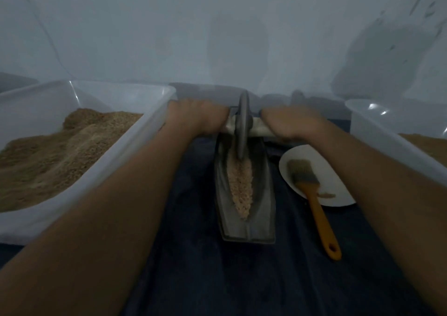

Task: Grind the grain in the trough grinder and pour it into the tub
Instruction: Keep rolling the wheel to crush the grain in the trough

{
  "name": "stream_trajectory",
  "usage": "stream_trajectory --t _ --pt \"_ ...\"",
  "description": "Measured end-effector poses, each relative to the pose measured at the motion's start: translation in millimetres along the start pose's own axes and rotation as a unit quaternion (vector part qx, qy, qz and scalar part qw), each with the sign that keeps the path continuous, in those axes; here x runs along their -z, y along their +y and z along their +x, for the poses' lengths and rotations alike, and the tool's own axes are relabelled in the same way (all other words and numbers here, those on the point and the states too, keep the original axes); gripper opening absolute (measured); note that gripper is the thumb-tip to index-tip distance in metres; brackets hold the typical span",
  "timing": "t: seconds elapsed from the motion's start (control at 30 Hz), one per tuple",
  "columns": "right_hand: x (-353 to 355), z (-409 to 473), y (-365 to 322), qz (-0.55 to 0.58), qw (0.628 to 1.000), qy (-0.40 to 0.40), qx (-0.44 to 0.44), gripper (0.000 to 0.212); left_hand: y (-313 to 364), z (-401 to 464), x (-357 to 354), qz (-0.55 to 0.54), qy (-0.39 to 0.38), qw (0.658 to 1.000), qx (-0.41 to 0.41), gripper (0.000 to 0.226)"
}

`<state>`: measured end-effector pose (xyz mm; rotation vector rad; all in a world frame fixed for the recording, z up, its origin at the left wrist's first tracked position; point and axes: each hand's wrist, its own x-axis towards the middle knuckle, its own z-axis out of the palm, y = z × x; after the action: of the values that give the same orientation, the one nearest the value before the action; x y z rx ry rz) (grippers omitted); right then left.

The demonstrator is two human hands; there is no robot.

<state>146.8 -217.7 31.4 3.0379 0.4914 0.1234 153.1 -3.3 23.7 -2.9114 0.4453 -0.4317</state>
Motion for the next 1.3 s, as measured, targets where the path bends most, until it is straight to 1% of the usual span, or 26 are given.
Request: stream_trajectory --t 0.03,0.07,0.1,0.13,0.2,0.27,0.3,0.37,0.4,0.43,0.47,0.5,0.57,0.6,0.67,0.73,0.8,0.83,0.9,0.97,1.0,1.03,1.1,1.2,1.27,1.3 --pt "2.0 8.5 1.5 0.031 0.999 -0.025 -0.006 0.014 -1.6 8.6 3.3 -0.034 -0.051 0.998 0.008 0.027" --pt "4.7 13.0 3.2 0.061 0.997 -0.046 -0.017 0.019 -2.5 15.3 5.2 -0.056 -0.087 0.995 0.009 0.024" --pt "7.8 16.7 5.1 0.082 0.995 -0.06 -0.018 0.023 -3.3 19.1 7.1 -0.065 -0.105 0.992 0.006 0.019" --pt "8.8 18.5 7.1 0.101 0.992 -0.067 -0.027 0.025 -4.1 20.8 7.5 -0.058 -0.108 0.992 0.002 0.016" --pt "8.8 17.1 5.6 0.071 0.995 -0.062 -0.024 0.02 -4.6 15.8 4.5 -0.043 -0.079 0.996 -0.007 0.018" --pt "7.6 6.5 -0.5 0.065 0.996 -0.052 -0.028 0.013 -1.3 0.4 0.2 -0.023 -0.011 1.0 0.0 0.029" --pt "6.9 -1.9 -4.0 0.049 0.998 -0.037 -0.02 0.015 1.2 -9.8 -2.1 -0.005 0.029 1.0 0.003 0.034" --pt "6.3 -23.5 -11.2 0.004 1.0 0.004 -0.029 0.033 8.0 -28.2 -8.5 0.045 0.108 0.993 -0.023 0.032" --pt "4.9 -36.1 -14.7 -0.026 0.999 0.008 -0.034 0.039 9.5 -37.0 -11.2 0.052 0.131 0.99 -0.028 0.038" --pt "1.8 -45.7 -16.4 -0.055 0.998 0.024 -0.029 0.037 11.5 -46.7 -12.9 0.048 0.137 0.989 -0.02 0.048" --pt "-1.1 -54.3 -18.7 -0.069 0.996 0.052 -0.018 0.032 12.5 -55.7 -14.5 0.043 0.136 0.99 -0.005 0.053" --pt "-2.0 -61.5 -19.8 -0.061 0.995 0.078 -0.016 0.03 14.5 -63.1 -17.3 0.045 0.154 0.987 0.001 0.048" --pt "2.9 -71.5 -21.3 -0.018 0.99 0.138 0.01 0.038 17.8 -74.1 -22.6 0.05 0.168 0.983 0.046 0.026" --pt "6.6 -72.7 -21.0 0.025 0.988 0.153 0.017 0.043 19.4 -76.2 -22.2 0.017 0.173 0.981 0.09 0.029" --pt "16.5 -74.3 -20.9 0.111 0.982 0.154 0.023 0.048 21.6 -76.2 -19.2 -0.072 0.193 0.965 0.164 0.046" --pt "26.6 -75.4 -21.1 0.129 0.978 0.162 0.03 0.047 25.5 -71.8 -19.7 -0.1 0.23 0.951 0.179 0.053" --pt "34.5 -76.0 -18.2 0.084 0.976 0.199 0.034 0.04 25.3 -69.7 -21.0 -0.117 0.238 0.947 0.18 0.054" --pt "37.7 -77.9 -16.3 0.058 0.97 0.231 0.038 0.034 24.1 -69.4 -22.6 -0.125 0.236 0.946 0.184 0.055" --pt "41.1 -86.6 -11.4 0.028 0.948 0.314 0.049 0.025 22.2 -67.7 -25.4 -0.14 0.227 0.944 0.196 0.056" --pt "40.5 -101.5 -5.9 0.007 0.919 0.39 0.055 0.02 22.1 -65.3 -25.9 -0.17 0.215 0.937 0.217 0.057" --pt "38.8 -110.0 -3.1 -0.001 0.91 0.41 0.057 0.021 22.8 -64.6 -26.6 -0.183 0.208 0.933 0.228 0.058" --pt "36.1 -118.2 0.1 -0.007 0.91 0.41 0.056 0.022 23.1 -64.0 -27.2 -0.194 0.202 0.93 0.236 0.057" --pt "28.2 -132.1 5.5 -0.014 0.932 0.356 0.065 0.021 23.4 -63.8 -27.6 -0.213 0.191 0.924 0.252 0.057" --pt "10.0 -148.1 13.8 -0.067 0.968 0.215 0.108 0.013 23.4 -63.7 -27.2 -0.23 0.184 0.919 0.264 0.058" --pt "-1.2 -154.3 16.5 -0.095 0.983 0.113 0.112 0.003 23.2 -64.2 -26.7 -0.236 0.177 0.916 0.272 0.058" --pt "-5.4 -155.8 16.4 -0.103 0.986 0.073 0.113 0.011 22.8 -64.5 -26.7 -0.24 0.171 0.915 0.276 0.057"
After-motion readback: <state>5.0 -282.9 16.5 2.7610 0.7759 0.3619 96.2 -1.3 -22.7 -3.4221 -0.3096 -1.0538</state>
